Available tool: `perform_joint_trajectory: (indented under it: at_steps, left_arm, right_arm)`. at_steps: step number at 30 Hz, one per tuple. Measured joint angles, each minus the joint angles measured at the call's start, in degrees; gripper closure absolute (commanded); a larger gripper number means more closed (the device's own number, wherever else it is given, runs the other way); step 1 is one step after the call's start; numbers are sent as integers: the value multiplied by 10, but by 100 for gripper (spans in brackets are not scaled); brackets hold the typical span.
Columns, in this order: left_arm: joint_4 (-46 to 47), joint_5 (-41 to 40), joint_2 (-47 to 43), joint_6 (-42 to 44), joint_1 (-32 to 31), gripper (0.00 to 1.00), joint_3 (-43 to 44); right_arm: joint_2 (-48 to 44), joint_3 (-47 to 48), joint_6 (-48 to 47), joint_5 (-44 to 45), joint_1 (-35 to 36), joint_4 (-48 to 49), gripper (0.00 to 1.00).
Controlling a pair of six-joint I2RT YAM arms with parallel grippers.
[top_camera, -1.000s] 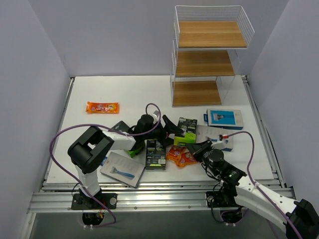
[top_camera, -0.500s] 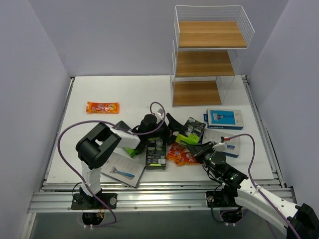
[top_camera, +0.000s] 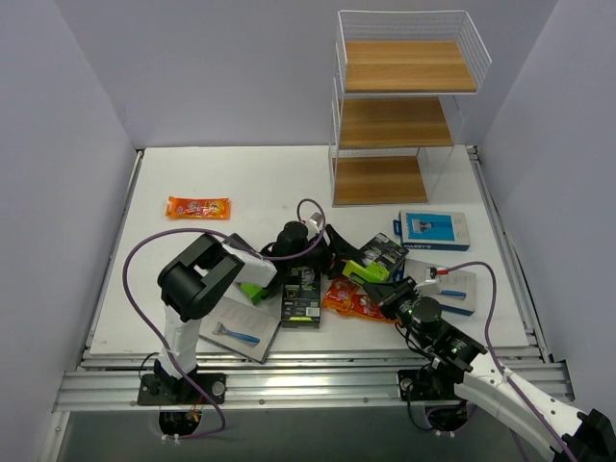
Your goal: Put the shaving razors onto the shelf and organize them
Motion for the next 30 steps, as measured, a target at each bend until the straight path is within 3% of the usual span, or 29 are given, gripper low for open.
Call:
perform_joint_trajectory:
  at_steps: [9, 12, 13, 15, 16, 25, 30]
  left_arm:
    - [5, 13, 1, 5, 4, 83, -1]
    - [3, 18, 1, 17, 9, 90, -1]
    - [2, 18, 0, 22, 13, 91, -1]
    - [-3, 18, -5, 31, 23, 97, -6]
    - [-9, 17, -11, 36, 28, 98, -9]
    - [-118, -18, -118, 105, 66, 98, -32]
    - [-194, -46, -210, 152, 78, 98, -34]
  right_arm:
    - [6, 0, -7, -7, 0, -2, 100]
    - [16, 0, -12, -11, 0, -2, 89]
    - [21, 2, -16, -12, 0, -2, 79]
    - [32, 9, -21, -15, 1, -5, 71]
    - [39, 15, -24, -16, 1, -6, 63]
    - [96, 70, -44, -33, 4, 14, 40]
    - [130, 84, -49, -40, 8, 21, 41]
